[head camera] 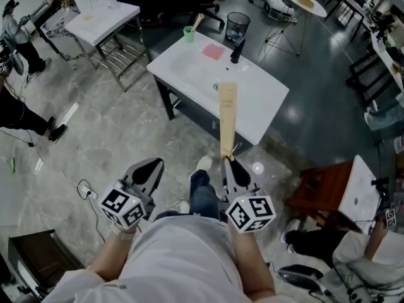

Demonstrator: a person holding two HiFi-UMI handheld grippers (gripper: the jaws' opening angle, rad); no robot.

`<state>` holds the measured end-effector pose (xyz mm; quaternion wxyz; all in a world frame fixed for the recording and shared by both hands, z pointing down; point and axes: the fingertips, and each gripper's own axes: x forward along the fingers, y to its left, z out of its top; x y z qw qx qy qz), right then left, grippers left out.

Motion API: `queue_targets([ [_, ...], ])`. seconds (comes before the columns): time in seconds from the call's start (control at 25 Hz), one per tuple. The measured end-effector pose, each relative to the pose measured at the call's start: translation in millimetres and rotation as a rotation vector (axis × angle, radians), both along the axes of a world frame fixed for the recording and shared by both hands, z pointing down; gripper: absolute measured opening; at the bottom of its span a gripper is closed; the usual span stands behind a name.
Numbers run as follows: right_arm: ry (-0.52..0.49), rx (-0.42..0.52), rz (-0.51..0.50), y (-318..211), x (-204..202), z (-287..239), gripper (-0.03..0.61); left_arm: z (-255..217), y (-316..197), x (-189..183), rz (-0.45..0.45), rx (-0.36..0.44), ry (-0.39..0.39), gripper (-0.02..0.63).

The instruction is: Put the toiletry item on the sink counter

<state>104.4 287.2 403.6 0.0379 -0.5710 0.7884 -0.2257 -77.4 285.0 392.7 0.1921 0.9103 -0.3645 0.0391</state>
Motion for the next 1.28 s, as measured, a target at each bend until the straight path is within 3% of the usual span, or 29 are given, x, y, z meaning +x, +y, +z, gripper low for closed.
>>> queue_targets([
  [0.52, -0.037, -0.007, -0.040, -98.0, -4.4, 27.1, 0.049, 17.7, -81.5, 3.2, -0.012, -0.012, -0.032, 0.017],
  [1.28, -0.025, -0.033, -0.090, -289.6, 30.5, 25.1, 0.049, 1.6, -288.9, 43.0, -0.039, 0.019, -0.023, 0.017],
])
